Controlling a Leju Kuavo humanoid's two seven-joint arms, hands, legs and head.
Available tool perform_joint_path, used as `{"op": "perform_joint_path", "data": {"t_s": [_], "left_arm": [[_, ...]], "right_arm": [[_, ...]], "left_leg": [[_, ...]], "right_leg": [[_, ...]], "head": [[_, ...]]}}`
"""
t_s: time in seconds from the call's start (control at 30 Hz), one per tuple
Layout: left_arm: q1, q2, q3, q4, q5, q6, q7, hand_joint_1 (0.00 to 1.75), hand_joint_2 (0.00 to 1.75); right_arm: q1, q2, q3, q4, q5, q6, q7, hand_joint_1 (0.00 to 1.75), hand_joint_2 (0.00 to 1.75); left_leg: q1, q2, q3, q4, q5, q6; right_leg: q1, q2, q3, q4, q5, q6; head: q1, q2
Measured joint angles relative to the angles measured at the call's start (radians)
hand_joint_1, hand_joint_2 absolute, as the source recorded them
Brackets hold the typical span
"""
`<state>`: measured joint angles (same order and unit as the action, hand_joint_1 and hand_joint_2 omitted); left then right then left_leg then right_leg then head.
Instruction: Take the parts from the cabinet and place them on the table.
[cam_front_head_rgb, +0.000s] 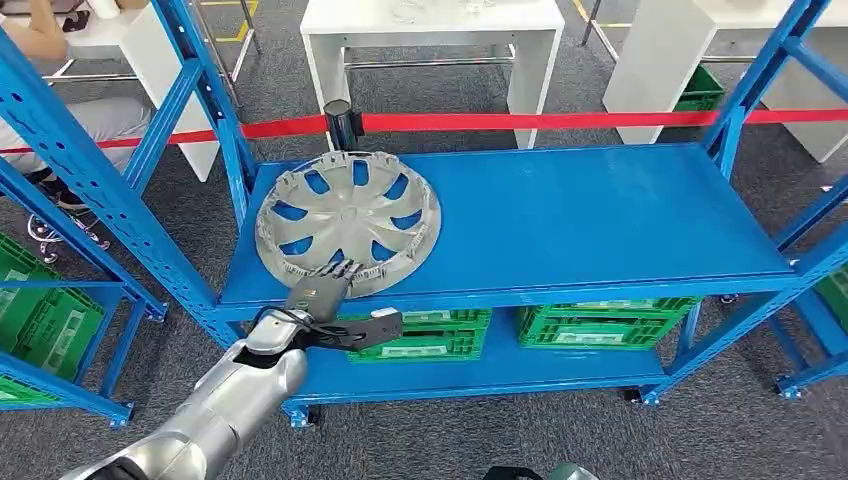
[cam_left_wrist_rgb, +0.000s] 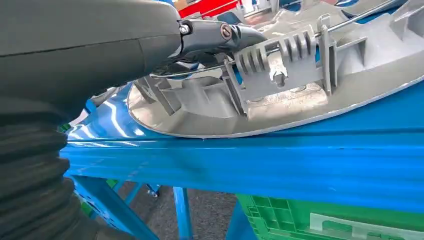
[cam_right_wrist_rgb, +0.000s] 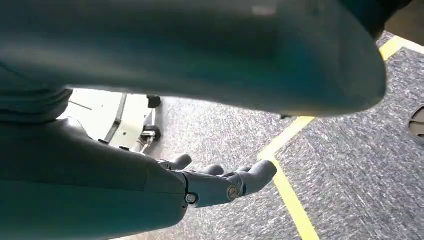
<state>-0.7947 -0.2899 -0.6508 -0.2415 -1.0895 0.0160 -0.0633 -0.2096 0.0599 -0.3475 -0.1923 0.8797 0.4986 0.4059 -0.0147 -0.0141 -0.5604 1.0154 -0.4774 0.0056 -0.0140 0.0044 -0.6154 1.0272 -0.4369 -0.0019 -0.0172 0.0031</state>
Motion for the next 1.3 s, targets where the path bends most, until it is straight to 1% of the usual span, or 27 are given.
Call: {"op": "perform_joint_path", "data": {"t_s": [0.83, 0.87, 0.9, 0.93, 1.3], "left_arm": [[0.008, -0.001, 0.0, 0.0, 0.006, 0.027, 0.02, 0.0, 1.75], [0.008, -0.001, 0.0, 0.0, 0.005, 0.027, 0.02, 0.07, 1.75], [0.008, -0.001, 0.0, 0.0, 0.003, 0.027, 0.02, 0.87, 1.75], [0.008, -0.001, 0.0, 0.0, 0.002, 0.027, 0.02, 1.75, 1.75], [0.003, -0.001, 0.0, -0.004, -0.003, 0.032, 0.018, 1.75, 1.75]], "right_arm": [[0.0, 0.003, -0.021, 0.0, 0.003, 0.0, -0.004, 0.0, 0.0], [0.0, 0.003, -0.022, 0.0, 0.004, 0.0, -0.004, 0.0, 0.0], [0.0, 0.003, -0.022, 0.0, 0.005, 0.0, -0.003, 0.0, 0.0], [0.0, 0.003, -0.022, 0.0, 0.007, 0.0, -0.002, 0.0, 0.0], [-0.001, 0.004, -0.022, 0.0, 0.011, 0.0, -0.002, 0.0, 0.0]], "left_leg": [[0.0, 0.0, 0.0, 0.0, 0.0, 0.0], [0.0, 0.0, 0.0, 0.0, 0.0, 0.0], [0.0, 0.0, 0.0, 0.0, 0.0, 0.0], [0.0, 0.0, 0.0, 0.0, 0.0, 0.0], [0.0, 0.001, 0.002, 0.0, -0.002, 0.001]], "right_leg": [[0.0, 0.0, 0.0, 0.0, 0.0, 0.0], [0.0, 0.0, 0.0, 0.0, 0.0, 0.0], [0.0, 0.0, 0.0, 0.0, 0.0, 0.0], [0.0, 0.0, 0.0, 0.0, 0.0, 0.0], [0.0, 0.0, 0.003, 0.0, -0.001, 0.0]], "head": [[0.0, 0.0], [0.0, 0.0], [0.0, 0.0], [0.0, 0.0], [0.0, 0.0]]}}
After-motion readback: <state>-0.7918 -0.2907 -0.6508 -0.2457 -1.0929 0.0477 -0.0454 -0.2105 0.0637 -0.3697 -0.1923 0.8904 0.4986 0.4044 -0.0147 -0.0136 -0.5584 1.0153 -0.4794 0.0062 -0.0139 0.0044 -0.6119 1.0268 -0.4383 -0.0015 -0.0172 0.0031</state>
